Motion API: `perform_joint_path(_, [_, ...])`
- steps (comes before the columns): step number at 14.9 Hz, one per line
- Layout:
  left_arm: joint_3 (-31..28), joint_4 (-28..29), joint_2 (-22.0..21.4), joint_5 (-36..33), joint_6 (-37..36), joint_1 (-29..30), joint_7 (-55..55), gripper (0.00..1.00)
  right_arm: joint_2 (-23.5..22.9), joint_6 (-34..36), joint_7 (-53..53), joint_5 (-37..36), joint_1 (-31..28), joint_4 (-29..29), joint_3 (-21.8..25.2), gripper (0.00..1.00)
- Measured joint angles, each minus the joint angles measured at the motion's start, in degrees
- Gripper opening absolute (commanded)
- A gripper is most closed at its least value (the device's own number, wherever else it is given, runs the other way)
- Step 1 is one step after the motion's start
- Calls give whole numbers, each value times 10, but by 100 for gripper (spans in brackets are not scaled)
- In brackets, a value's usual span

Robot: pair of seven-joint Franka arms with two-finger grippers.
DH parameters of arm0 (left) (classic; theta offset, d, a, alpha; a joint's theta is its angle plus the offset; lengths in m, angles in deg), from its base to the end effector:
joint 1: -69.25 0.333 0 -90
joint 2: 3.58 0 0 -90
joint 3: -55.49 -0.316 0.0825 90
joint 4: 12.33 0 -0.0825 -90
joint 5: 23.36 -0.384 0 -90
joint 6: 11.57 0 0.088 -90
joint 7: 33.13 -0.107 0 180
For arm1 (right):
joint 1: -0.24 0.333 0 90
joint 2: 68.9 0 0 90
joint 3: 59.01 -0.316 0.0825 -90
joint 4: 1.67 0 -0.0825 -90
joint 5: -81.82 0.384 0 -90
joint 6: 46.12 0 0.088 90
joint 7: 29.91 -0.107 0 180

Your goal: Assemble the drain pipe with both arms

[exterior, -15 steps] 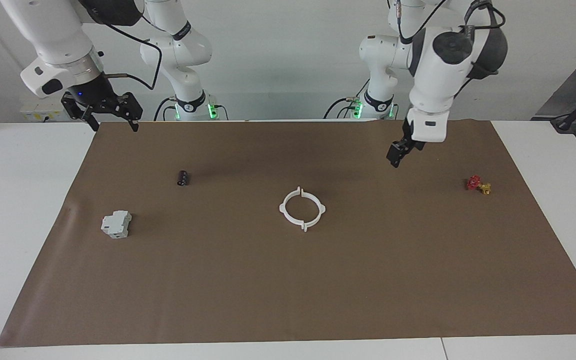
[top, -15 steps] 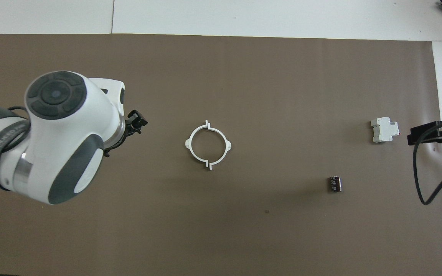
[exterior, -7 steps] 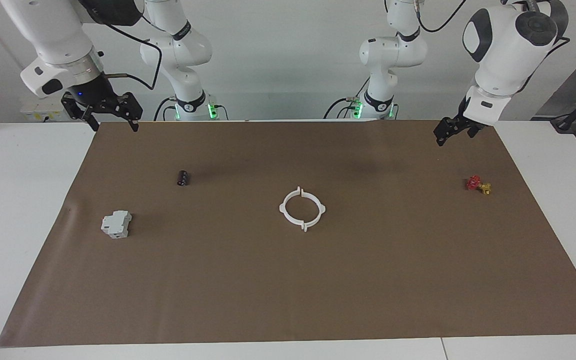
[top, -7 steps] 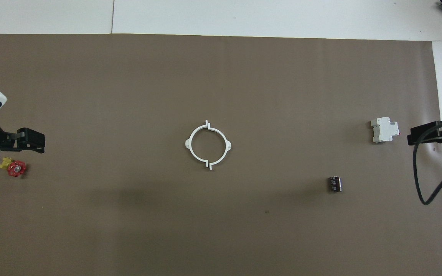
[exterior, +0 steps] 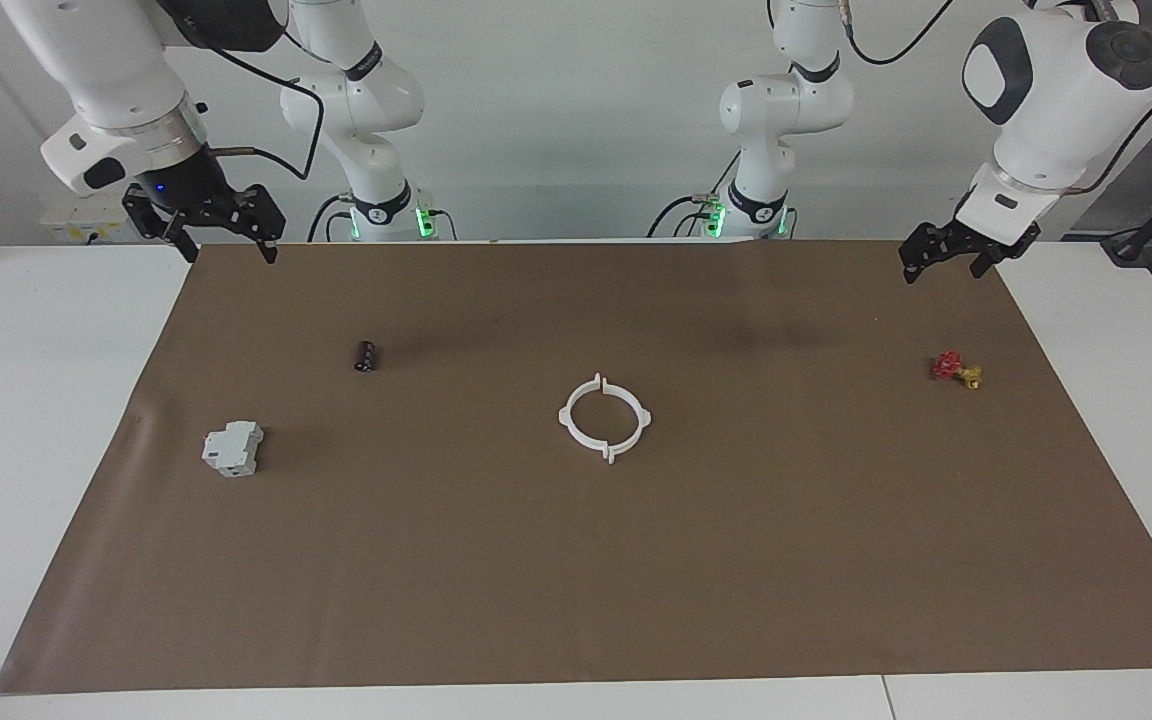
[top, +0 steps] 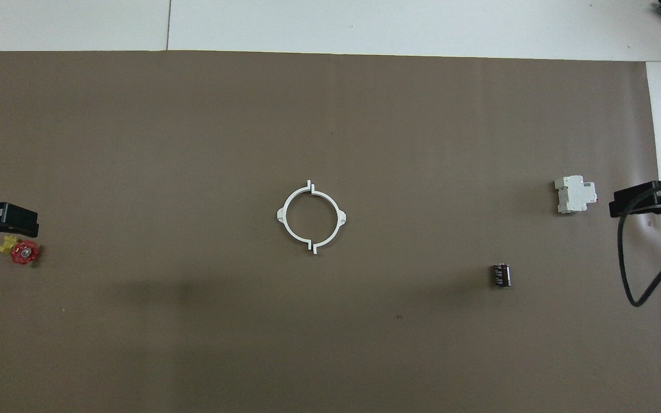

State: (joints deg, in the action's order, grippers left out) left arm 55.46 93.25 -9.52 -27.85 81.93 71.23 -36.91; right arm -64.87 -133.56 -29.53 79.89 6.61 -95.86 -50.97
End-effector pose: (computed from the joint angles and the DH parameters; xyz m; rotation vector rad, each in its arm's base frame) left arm 0.5173 0.0261 0.5574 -3.0640 0.0611 0.1702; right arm 0.5269 -0.0218 0.6240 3.1175 -0.0353 -0.0757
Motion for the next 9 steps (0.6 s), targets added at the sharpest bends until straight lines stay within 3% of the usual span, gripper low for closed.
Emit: perform_joint_path(9, [1,7,-1,39,44,1,42,100,0,0,0,0,0,0,0,100])
